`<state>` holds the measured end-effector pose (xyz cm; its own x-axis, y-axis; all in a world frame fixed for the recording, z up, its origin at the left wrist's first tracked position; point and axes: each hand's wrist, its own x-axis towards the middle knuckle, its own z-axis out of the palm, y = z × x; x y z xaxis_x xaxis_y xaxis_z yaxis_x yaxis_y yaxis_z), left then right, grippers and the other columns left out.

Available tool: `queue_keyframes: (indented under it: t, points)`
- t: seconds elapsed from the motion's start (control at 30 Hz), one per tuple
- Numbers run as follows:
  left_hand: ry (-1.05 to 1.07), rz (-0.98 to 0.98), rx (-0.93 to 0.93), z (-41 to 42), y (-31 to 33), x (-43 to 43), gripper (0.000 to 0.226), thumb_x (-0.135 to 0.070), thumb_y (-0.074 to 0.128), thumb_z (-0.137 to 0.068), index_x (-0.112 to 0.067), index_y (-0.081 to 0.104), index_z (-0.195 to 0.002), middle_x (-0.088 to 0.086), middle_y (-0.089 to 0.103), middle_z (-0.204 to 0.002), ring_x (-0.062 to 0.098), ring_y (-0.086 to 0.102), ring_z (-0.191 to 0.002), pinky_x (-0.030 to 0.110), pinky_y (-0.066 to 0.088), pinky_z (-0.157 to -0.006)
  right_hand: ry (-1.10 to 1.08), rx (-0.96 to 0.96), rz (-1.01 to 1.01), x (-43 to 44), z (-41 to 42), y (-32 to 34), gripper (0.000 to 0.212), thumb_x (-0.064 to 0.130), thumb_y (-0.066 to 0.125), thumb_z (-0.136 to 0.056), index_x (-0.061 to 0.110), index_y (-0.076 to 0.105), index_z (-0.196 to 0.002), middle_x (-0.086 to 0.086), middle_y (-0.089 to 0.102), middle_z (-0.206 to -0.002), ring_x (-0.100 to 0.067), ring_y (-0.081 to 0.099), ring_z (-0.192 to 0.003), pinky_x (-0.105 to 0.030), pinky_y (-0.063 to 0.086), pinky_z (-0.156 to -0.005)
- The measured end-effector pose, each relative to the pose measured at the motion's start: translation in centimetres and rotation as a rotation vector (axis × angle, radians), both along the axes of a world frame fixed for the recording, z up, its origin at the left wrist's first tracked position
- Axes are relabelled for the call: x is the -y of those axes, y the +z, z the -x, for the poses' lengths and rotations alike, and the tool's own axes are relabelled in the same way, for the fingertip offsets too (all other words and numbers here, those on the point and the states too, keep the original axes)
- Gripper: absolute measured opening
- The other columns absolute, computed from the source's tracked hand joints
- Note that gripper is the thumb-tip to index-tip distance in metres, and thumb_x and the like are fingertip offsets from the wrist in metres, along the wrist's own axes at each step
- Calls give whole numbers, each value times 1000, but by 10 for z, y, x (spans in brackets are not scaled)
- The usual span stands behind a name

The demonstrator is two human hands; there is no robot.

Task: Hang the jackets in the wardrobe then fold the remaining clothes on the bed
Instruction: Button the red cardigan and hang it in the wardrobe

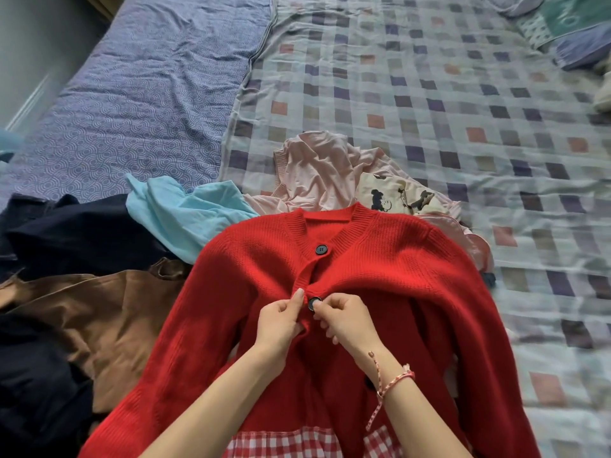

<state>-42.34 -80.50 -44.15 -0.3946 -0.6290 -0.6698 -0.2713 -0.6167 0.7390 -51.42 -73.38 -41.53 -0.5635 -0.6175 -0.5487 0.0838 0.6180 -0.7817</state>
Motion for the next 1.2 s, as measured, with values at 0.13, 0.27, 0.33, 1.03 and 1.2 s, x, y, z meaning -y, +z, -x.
queue_keyframes:
  t: [0.13, 0.27, 0.33, 1.03, 1.2]
  points:
    - [26, 35, 45, 1, 4, -6, 40, -28, 61, -89, -14, 44, -56, 2, 31, -56, 9, 26, -45, 20, 27, -43, 163, -321, 45, -7, -4, -4, 25, 21, 60, -88, 18, 59, -63, 5, 60, -61, -6, 50, -58, -26, 41, -63]
    - [96, 117, 32, 0, 8, -8, 39, -25, 64, -86, -14, 44, -55, 0, 30, -53, 8, 25, -47, 22, 22, -43, 197, -383, 135, -10, -3, -9, 19, 17, 61, -88, 7, 63, -72, 7, 55, -65, -4, 47, -60, -26, 39, -64]
    - [90, 184, 24, 0, 10, -9, 38, -23, 64, -87, -11, 45, -57, -6, 27, -48, 5, 22, -43, 22, 18, -41, 201, -414, 163, -10, -2, -9, 17, 16, 61, -88, 7, 64, -74, 6, 55, -68, -6, 48, -63, -23, 38, -65]
    - [-240, -27, -215, -16, 25, 20, 21, 5, 58, -84, -8, 74, -82, 5, 72, -77, 7, 67, -69, 15, 53, -64, 191, -88, 236, -14, 9, -1, 23, 5, 55, -92, 18, 60, -73, 9, 52, -63, 1, 47, -53, -15, 39, -55]
    - [-240, 20, -145, -13, 24, 19, 6, 1, 66, -79, -4, 70, -79, 0, 69, -65, 3, 63, -60, 13, 50, -57, 231, -133, 250, -18, 8, -5, 18, 5, 55, -91, 7, 60, -74, 5, 51, -67, -2, 45, -59, -23, 40, -59]
